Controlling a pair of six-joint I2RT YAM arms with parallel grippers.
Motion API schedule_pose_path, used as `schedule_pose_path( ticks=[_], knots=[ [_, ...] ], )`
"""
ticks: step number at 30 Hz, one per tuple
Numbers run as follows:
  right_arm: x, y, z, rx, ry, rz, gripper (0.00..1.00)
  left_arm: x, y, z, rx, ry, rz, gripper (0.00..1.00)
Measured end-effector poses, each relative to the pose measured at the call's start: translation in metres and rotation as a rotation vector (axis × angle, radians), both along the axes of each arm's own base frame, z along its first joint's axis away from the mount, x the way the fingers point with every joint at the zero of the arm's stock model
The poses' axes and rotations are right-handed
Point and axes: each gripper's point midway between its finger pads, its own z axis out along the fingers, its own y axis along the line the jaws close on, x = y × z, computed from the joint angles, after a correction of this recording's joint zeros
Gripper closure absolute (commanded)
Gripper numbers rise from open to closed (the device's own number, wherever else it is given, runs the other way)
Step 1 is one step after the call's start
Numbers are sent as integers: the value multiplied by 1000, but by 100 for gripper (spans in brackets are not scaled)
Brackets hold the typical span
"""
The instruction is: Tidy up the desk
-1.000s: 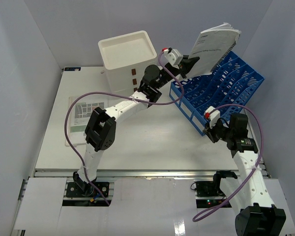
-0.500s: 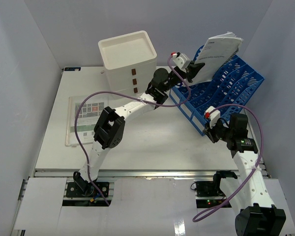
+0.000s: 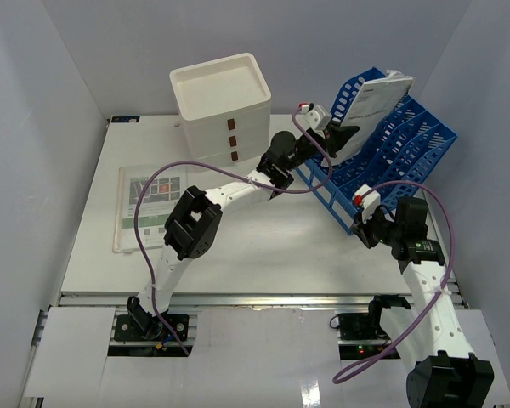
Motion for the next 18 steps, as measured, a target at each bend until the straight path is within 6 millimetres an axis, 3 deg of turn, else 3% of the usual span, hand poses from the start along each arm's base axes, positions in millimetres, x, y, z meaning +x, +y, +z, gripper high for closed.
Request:
schedule_pose_path(
  ticks=[6, 13, 18],
  knots=[
    [0, 0, -1, 0, 1, 0, 88, -6, -3, 0, -6, 25, -39, 99],
    [0, 0, -1, 0, 1, 0, 88, -14, -10, 14, -20, 42, -128, 99],
    [0, 0, 0, 0, 0, 0, 88, -1, -10, 4, -26, 78, -192, 99]
  ],
)
